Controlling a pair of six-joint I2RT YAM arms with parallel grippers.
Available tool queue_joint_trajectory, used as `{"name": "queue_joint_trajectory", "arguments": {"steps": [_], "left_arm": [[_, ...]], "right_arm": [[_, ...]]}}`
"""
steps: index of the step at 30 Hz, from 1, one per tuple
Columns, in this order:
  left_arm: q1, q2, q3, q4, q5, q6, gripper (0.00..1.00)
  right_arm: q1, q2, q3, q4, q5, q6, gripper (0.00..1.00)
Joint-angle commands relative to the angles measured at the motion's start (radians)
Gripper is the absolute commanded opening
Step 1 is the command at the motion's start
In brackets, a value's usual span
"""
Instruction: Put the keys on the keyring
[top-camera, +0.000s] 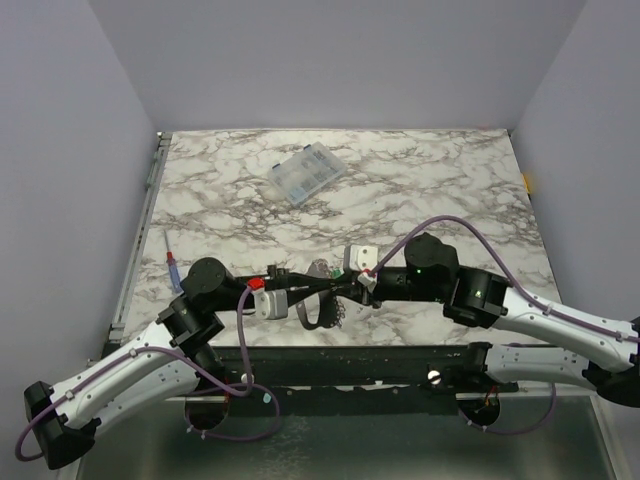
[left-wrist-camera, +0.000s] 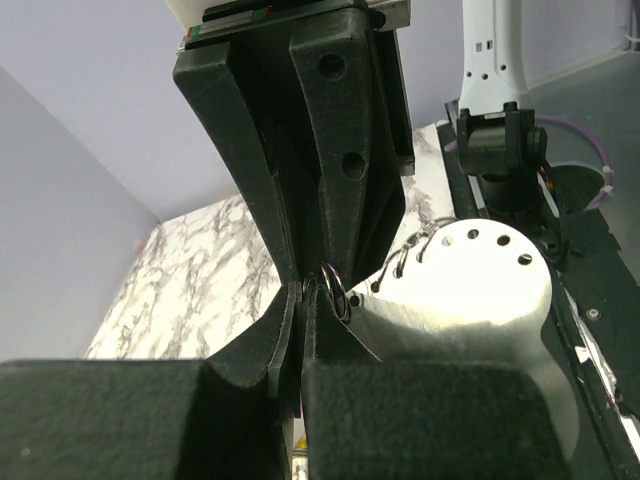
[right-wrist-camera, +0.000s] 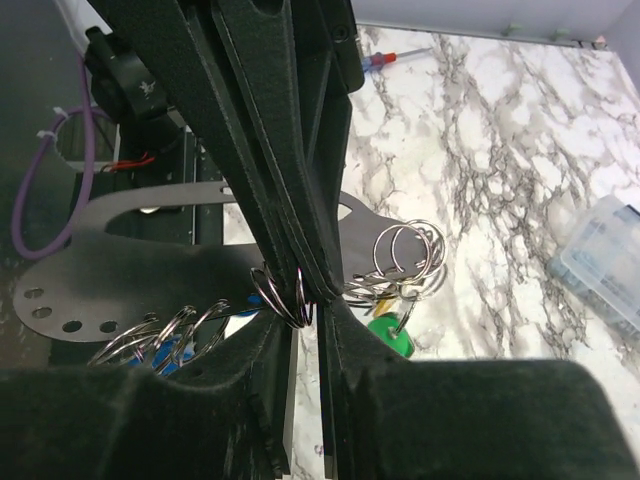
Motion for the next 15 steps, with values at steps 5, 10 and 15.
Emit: {"name": "queue_joint_trajectory", "arguments": {"steps": [5, 10, 15], "left_arm": [[-0.006, 0.024, 0.028, -0.094, -0.023, 0.089, 0.0], [-0.006, -0.003, 0.041, -0.129, -0.037, 0.107, 0.0], [-0.006, -0.001, 0.052, -0.145, -0.02, 0.107, 0.0]], "right_arm": [[0.025, 0.023, 0.053, 0.025, -0.123, -0.009, 0.27], [0.025, -0.014, 0.026, -0.092, 0.029, -0.048, 0.46], [0.026, -0.069, 0.028, -0.149, 0.144, -0.072, 0.45]]}}
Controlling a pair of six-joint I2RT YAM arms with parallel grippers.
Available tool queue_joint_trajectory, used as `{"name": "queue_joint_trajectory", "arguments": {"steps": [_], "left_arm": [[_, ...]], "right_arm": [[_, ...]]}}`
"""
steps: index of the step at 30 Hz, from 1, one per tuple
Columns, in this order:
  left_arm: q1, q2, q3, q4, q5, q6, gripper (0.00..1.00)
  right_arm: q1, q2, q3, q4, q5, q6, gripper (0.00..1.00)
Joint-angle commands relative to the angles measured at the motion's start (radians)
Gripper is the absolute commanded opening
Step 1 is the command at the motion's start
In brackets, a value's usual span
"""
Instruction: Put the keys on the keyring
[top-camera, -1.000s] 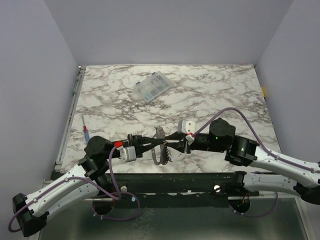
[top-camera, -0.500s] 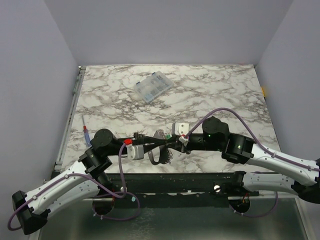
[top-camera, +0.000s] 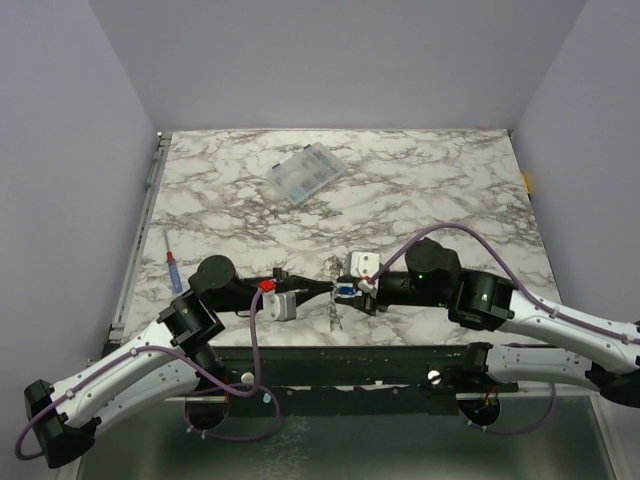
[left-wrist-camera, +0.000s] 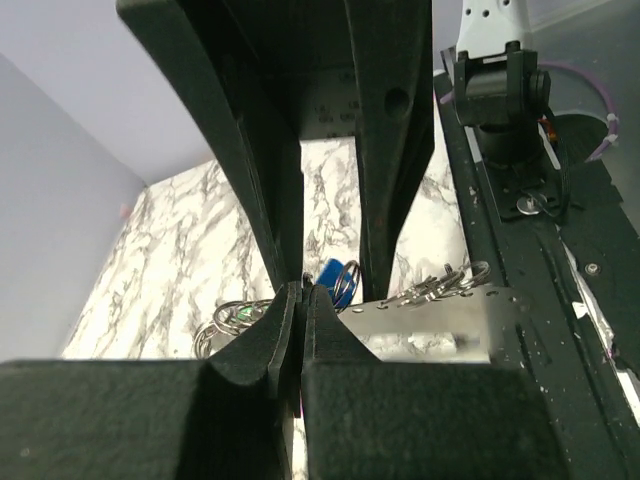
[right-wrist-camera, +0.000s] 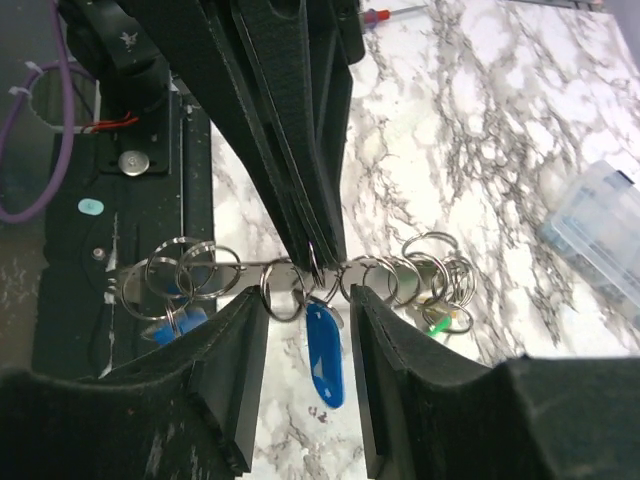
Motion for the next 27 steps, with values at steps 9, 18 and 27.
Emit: {"name": "queue_joint_trajectory", "arguments": {"steps": [9, 18, 27], "left_arm": [[-0.004, 0.007, 0.043, -0.018, -0.004, 0.037, 0.0], [-0.005, 0.004, 0.036, 0.001, -0.009, 0.032, 0.0], [-0.005, -0.018, 0.006, 0.07, -0.007, -0.009, 0.0]], "right_arm": [[0.007, -0.04, 0.068, -0.094, 0.073, -0.04, 0.36], [0.007, -0.005, 0.063, -0.042, 0.014, -0.021, 0.31], [0.007, 0.019, 0.051, 0.007, 0.02, -0.028, 0.26]]}}
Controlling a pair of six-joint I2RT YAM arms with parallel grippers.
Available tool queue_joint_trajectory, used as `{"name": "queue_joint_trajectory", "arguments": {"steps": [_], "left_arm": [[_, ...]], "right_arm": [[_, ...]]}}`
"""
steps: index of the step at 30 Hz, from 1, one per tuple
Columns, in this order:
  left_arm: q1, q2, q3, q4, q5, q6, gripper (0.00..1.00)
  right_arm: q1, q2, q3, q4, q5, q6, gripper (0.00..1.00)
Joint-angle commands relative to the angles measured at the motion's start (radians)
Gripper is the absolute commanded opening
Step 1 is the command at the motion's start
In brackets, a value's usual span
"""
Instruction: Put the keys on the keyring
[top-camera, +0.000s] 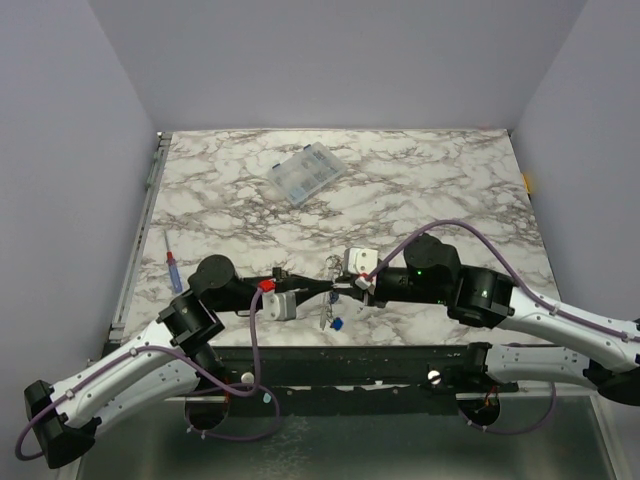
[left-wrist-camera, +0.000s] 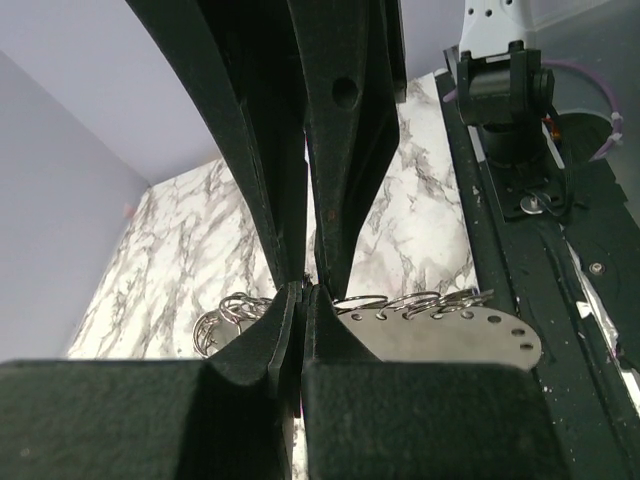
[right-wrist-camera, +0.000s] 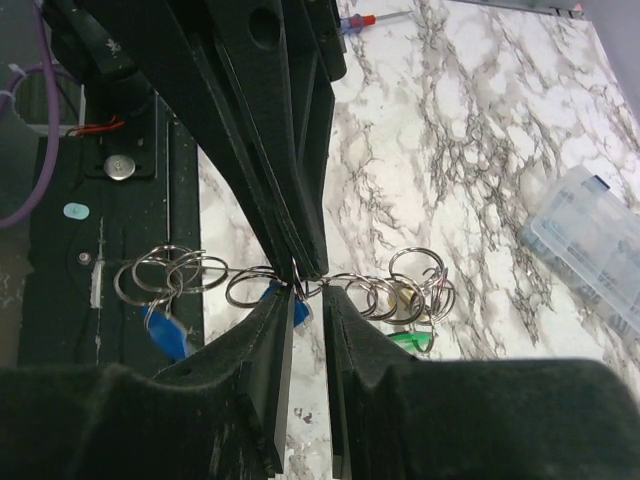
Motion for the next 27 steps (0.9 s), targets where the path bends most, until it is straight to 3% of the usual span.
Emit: {"name": "queue_joint_trajectory", "arguments": {"steps": [1, 11, 17, 27], "left_arm": [[-0.005, -0.025, -0.001, 0.096, -0.006, -0.027, 0.0], [-0.004, -0.04, -0.027, 0.141, -0.007, -0.06, 0.0], [-0.005, -0.063, -0.042, 0.185, -0.023, -0.078, 0.0], [-0.005, -0.092, -0.055, 0.196, -0.04, -0.083, 0.0]], "right_arm": [[0.007, 0.011, 0.002, 0.048, -0.014, -0.003, 0.26], [0.006, 0.017, -0.001, 0.07, -0.013, -0.007, 0.25], [0.007, 0.009, -0.028, 0.074, -0.005, 0.012, 0.42], [0.007, -0.051, -0.102, 0.114, -0.005, 0.069, 0.45]]}}
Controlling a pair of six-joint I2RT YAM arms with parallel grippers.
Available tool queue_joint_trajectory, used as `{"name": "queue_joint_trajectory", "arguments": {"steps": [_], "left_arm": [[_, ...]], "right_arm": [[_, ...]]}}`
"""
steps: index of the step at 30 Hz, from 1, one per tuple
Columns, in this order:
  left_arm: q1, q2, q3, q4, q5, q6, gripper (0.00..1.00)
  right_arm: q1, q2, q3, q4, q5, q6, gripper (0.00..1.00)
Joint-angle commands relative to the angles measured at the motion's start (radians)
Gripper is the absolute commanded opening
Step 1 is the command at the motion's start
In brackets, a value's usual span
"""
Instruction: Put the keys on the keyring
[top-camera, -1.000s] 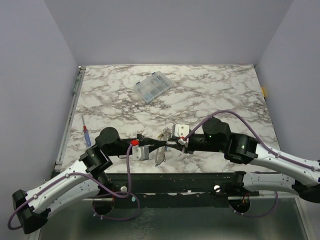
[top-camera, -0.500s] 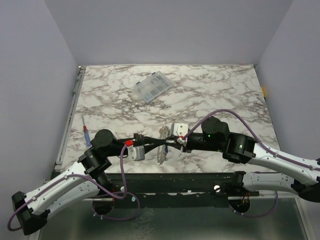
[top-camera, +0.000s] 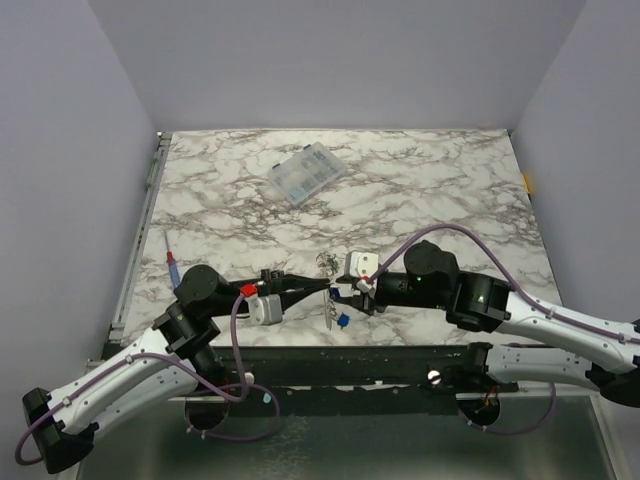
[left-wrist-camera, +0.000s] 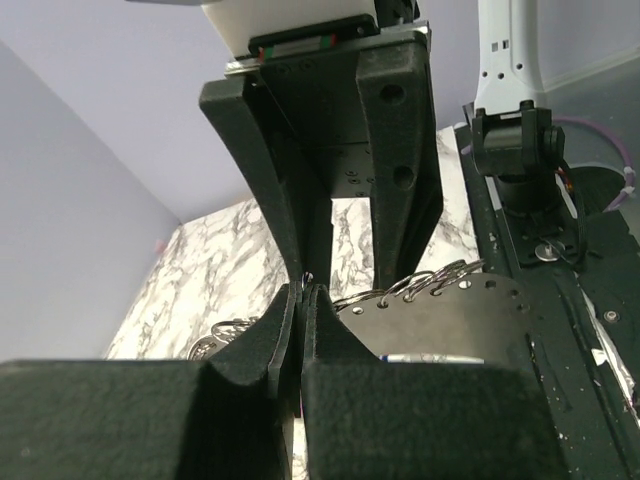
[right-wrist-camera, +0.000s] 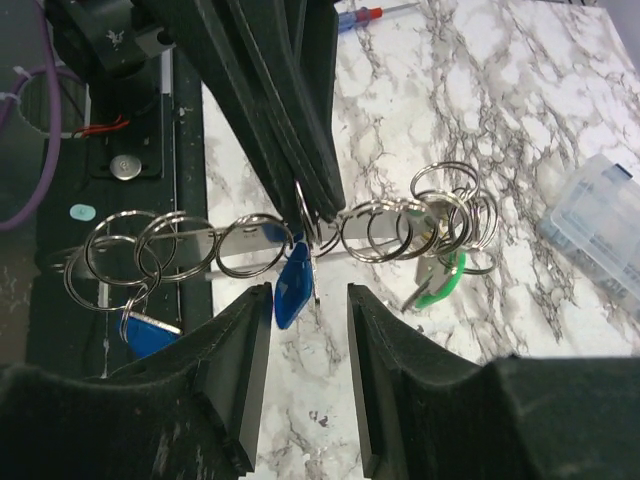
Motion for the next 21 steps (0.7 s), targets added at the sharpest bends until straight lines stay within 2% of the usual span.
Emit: {"name": "queue_joint_trajectory", "arguments": {"steps": [1, 21], "left_arm": [[-0.005, -0.024, -0.004, 0.06, -0.016, -0.009, 0.0], [-0.005, -0.021, 0.0, 0.078, -0.01, -0.023, 0.0]], "right_arm": [[0.005, -0.038, -0.034, 0.047, -0.008, 0.041, 0.45], [0.006, -0.012, -0.069, 0.164, -0.019, 0.064, 0.44]]}}
